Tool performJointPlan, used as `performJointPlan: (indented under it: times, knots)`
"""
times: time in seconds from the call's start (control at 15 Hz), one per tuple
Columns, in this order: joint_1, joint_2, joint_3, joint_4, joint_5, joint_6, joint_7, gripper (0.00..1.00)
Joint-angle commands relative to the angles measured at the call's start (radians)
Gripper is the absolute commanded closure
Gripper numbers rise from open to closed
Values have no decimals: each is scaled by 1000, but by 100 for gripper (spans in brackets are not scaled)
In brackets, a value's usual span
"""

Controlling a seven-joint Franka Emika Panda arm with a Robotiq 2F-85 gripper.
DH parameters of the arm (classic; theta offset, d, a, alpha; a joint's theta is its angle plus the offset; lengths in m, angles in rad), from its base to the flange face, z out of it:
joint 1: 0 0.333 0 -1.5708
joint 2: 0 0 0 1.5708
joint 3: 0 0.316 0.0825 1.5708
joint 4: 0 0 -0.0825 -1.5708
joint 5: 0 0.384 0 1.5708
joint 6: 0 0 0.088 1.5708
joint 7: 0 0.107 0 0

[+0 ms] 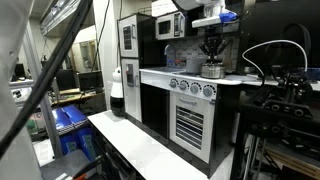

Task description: Put the lid on the small pot

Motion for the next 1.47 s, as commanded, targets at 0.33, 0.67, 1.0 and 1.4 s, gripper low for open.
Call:
performJointPlan:
  times: [0.33, 0.67, 1.0, 1.4]
  knots:
    - [-10, -104, 0, -143, -5, 19, 24, 99]
    - [-15, -117, -2, -161, -3, 30, 23, 99]
    - [-22, -100, -4, -135, -1, 31, 15, 99]
    - [-25, -77, -1, -109, 5, 41, 6, 99]
